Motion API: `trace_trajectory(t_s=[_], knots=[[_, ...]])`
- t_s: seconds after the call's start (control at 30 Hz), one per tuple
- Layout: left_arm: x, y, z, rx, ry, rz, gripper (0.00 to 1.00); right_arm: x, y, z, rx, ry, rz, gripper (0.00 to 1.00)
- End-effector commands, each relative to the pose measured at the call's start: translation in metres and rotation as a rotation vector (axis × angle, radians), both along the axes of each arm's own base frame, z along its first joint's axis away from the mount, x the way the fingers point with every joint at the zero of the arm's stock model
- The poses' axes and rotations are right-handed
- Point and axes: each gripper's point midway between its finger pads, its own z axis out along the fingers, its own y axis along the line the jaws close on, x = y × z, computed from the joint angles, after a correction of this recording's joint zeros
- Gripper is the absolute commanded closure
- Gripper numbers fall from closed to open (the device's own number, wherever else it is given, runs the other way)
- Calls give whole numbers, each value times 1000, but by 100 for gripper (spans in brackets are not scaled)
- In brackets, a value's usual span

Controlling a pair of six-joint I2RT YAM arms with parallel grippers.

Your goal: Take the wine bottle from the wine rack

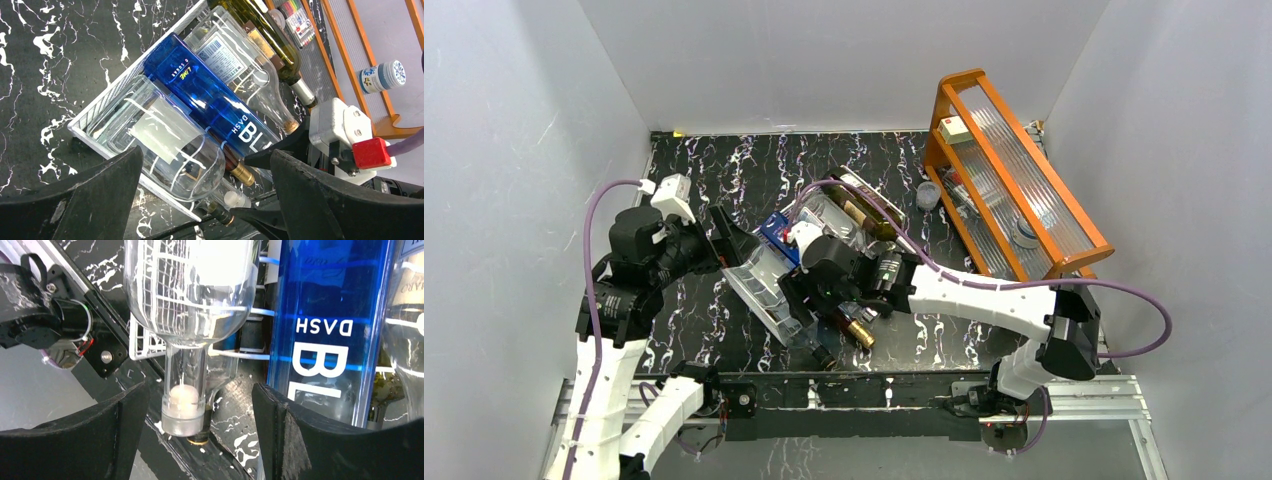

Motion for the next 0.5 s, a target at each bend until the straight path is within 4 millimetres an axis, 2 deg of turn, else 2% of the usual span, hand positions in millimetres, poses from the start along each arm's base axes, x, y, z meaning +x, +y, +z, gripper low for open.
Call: trace_trajectory(t_s=[0.0,0.13,0.33,0.47], knots=[[-7,2,6,6,-11,-2,2,10,27,26,131,-40,-54,16],[-6,0,10,15,-4,-17,2,6,38,10,122,-38,-66,20],[-7,0,2,15,18,-17,2,3,29,-21,63,-42,-86,27],[-7,-1,6,11,9,-20,2,4,32,-26,61,-45,-90,30]])
